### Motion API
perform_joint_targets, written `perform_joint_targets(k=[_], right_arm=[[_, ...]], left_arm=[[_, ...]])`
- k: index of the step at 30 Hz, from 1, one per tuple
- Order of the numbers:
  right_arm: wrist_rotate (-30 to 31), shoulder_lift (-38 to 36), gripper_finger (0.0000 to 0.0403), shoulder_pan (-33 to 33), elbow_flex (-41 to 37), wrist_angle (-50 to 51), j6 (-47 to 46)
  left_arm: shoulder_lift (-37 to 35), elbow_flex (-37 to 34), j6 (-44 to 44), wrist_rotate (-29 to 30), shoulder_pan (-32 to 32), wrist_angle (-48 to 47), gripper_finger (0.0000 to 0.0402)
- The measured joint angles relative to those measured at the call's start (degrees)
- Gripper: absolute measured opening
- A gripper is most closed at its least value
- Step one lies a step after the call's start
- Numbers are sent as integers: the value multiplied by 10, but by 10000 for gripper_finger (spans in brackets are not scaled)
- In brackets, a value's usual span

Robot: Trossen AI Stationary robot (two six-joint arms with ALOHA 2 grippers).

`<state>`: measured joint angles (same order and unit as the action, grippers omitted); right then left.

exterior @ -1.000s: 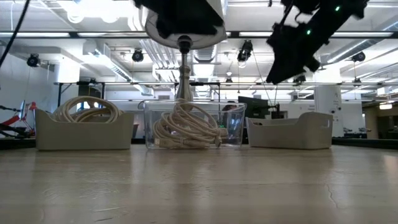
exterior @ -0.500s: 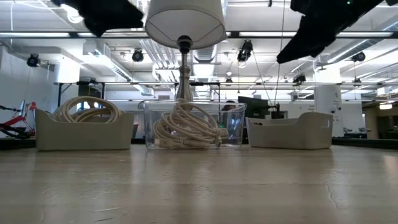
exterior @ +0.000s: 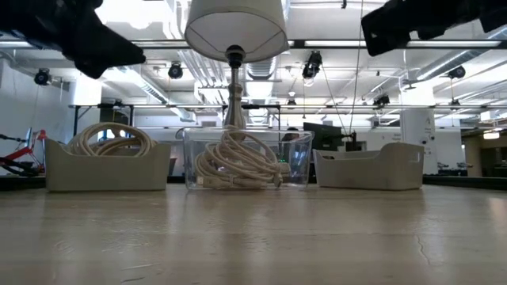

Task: Pick & Place USB Port
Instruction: Return to Home Position

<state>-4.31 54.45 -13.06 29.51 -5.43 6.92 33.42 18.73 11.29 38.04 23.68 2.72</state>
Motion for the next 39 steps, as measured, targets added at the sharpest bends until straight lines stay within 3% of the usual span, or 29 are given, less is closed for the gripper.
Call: perform_joint_targets(k=[4,10,16,26,39], right_arm=[[-1,-30,63,14,-37,-9,-14],[-2,-93,59,32,-108,-60,-32],[-2,-173,59,46,-173,-100,-37],[19,-306,59,64,-234,-102,-38],[30,-396,59,64,-290,-93,-42]], left_arm=[[-21,-17,-18,8,0,2,94],[-46,-28,-39,83,0,3,55],[-58,-43,-58,100,0,2,7],[-76,-72,-72,128,0,3,7],[-146,-152,-68,107,0,56,11]])
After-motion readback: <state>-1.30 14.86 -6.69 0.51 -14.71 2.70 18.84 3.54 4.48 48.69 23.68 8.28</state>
